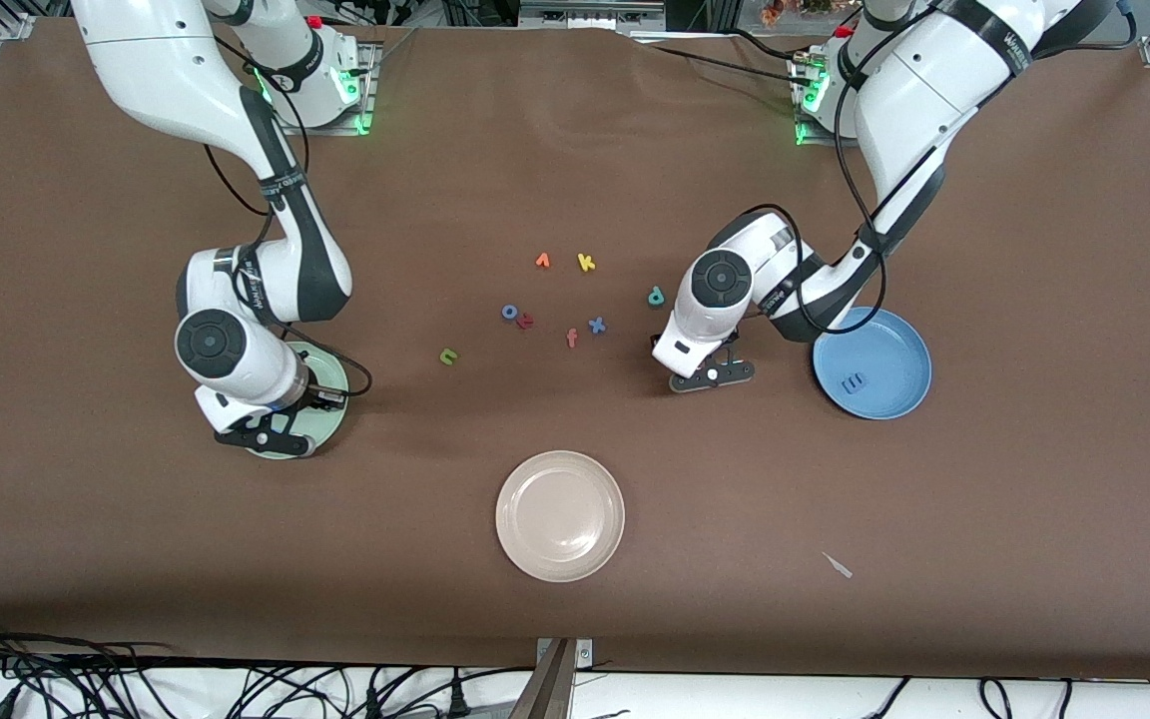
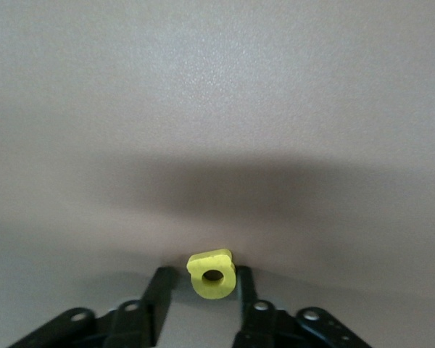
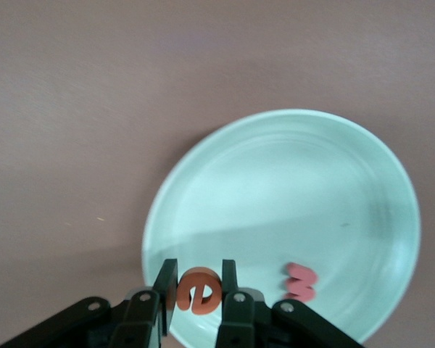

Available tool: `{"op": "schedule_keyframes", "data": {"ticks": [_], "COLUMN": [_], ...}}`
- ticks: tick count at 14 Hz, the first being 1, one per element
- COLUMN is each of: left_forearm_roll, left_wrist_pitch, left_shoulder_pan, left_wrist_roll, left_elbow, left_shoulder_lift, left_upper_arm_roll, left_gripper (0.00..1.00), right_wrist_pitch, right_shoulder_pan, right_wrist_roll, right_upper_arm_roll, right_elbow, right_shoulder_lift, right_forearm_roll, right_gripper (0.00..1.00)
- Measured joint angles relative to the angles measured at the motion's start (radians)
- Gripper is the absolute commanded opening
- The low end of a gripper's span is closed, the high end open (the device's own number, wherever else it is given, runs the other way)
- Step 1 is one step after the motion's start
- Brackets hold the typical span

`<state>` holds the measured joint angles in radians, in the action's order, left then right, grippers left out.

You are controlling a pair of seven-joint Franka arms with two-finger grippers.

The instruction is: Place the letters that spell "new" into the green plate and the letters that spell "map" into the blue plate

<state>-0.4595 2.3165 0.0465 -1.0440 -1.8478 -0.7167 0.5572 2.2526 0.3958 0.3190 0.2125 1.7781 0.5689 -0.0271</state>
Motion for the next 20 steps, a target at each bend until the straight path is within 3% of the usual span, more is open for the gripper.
{"op": "schedule_keyframes", "data": {"ticks": [1, 3, 6, 9, 11, 14, 20], "left_forearm_roll": [0.000, 0.000, 0.000, 0.000, 0.000, 0.000, 0.000], "left_wrist_pitch": [0.000, 0.000, 0.000, 0.000, -0.013, -0.096, -0.308], "left_shoulder_pan": [0.000, 0.000, 0.000, 0.000, -0.005, -0.026, -0.268], "left_wrist_roll": [0.000, 0.001, 0.001, 0.002, 0.013, 0.078, 0.327], "left_elbow": [0.000, 0.002, 0.002, 0.004, 0.012, 0.033, 0.042], "left_shoulder_lift": [0.000, -0.001, -0.001, -0.001, -0.001, 0.018, 0.099], "left_upper_arm_roll": [0.000, 0.000, 0.000, -0.001, -0.005, -0.001, 0.155], "left_gripper": [0.29, 0.25, 0.16, 0.10, 0.09, 0.09, 0.09], "right_wrist_pitch": [0.001, 0.002, 0.002, 0.002, 0.014, 0.054, 0.182], "right_shoulder_pan": [-0.001, 0.000, 0.004, 0.007, 0.022, 0.092, 0.196], "right_wrist_roll": [-0.008, -0.009, 0.014, 0.171, 0.302, 0.455, 0.623], "right_upper_arm_roll": [0.003, 0.003, -0.011, -0.084, -0.143, -0.166, -0.167], "right_elbow": [0.018, 0.035, 0.039, 0.039, 0.039, 0.043, 0.084], "right_shoulder_lift": [-0.011, -0.023, -0.035, -0.044, -0.044, -0.042, -0.002], "right_forearm_roll": [0.000, -0.013, -0.041, -0.046, -0.046, -0.046, -0.042], "right_gripper": [0.45, 0.52, 0.54, 0.56, 0.56, 0.56, 0.56]}}
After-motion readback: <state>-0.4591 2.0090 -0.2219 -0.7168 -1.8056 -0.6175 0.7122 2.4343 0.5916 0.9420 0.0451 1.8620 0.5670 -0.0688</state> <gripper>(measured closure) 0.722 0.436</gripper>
